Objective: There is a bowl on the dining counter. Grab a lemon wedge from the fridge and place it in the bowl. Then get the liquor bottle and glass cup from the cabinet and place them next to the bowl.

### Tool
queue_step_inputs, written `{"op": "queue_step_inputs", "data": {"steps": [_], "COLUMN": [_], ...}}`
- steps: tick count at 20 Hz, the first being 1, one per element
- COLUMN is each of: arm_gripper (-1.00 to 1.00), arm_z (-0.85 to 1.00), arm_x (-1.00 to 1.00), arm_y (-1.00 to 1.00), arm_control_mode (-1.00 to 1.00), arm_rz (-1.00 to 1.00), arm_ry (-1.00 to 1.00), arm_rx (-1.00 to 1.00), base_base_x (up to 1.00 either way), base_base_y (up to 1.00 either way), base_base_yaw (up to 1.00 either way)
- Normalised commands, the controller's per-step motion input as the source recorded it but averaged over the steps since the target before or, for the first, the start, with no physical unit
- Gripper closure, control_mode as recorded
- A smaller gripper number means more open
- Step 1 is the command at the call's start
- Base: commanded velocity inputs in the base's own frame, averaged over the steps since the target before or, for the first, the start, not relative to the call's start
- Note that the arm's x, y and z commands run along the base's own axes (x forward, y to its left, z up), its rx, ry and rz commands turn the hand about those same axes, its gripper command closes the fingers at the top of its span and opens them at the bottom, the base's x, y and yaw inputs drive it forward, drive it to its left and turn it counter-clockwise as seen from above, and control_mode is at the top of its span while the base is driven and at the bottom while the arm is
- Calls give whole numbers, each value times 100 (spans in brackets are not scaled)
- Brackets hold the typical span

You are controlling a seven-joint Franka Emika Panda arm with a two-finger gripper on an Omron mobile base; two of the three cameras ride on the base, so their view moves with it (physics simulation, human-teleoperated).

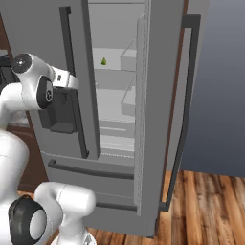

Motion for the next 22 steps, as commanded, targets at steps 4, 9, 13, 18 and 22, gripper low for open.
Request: {"op": "queue_step_inputs", "data": {"steps": [4,9,13,18,22], "arm_gripper": [-100,-100,-100,-100,100], "arm_z": [0,-1,-14,-27,-28], "arm_x": [65,63,47,33,42], "arm_y": [0,0,0,0,2], "arm_control_mode": [-100,-100,-100,-100,-100], "arm_rz": [5,3,0,0,0], "arm_ry": [9,3,-4,-9,-6], "arm_rx": [0,0,0,0,0], "base_base_x": [0,0,0,0,0], "base_base_y": [0,0,0,0,0], "base_base_yaw": [0,0,0,0,0]}}
